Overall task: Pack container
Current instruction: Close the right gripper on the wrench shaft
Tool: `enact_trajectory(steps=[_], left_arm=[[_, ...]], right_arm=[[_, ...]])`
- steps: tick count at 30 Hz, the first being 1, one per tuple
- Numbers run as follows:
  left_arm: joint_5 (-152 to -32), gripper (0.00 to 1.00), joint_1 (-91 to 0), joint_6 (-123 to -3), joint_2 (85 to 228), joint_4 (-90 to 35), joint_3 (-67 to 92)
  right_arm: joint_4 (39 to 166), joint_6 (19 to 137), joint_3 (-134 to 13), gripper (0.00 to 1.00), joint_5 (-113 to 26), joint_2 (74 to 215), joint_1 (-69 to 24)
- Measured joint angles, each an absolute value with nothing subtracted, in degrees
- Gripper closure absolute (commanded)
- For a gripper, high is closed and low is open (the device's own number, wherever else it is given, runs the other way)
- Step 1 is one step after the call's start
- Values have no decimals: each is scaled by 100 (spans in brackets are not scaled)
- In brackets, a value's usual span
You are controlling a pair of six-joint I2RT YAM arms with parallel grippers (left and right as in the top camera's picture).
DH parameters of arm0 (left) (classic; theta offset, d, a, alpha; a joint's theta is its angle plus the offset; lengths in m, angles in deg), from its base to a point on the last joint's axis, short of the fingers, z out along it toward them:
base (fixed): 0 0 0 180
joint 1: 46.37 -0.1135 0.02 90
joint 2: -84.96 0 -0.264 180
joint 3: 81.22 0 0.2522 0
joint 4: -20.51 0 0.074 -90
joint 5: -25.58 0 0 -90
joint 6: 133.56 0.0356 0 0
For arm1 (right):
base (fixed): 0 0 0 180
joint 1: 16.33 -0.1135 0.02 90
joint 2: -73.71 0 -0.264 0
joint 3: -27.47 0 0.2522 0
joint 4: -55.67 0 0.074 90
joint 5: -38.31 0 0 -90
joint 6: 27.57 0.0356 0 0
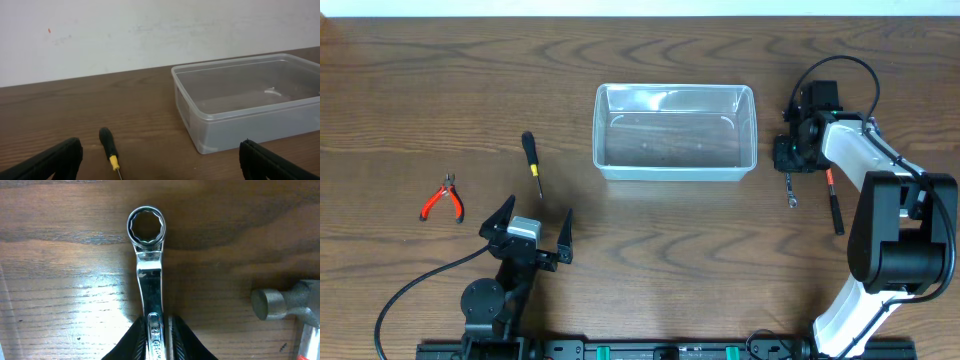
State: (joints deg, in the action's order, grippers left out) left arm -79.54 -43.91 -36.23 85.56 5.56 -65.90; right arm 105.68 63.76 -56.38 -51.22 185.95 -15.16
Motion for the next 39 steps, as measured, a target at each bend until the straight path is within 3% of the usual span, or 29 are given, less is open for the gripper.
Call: enact_trajectory(steps=[39], left_arm=[[-7954,2,-4391,-3623,8556,556,-6590]], right_arm=[[10780,6393,-5887,91,-5124,18692,-1516]])
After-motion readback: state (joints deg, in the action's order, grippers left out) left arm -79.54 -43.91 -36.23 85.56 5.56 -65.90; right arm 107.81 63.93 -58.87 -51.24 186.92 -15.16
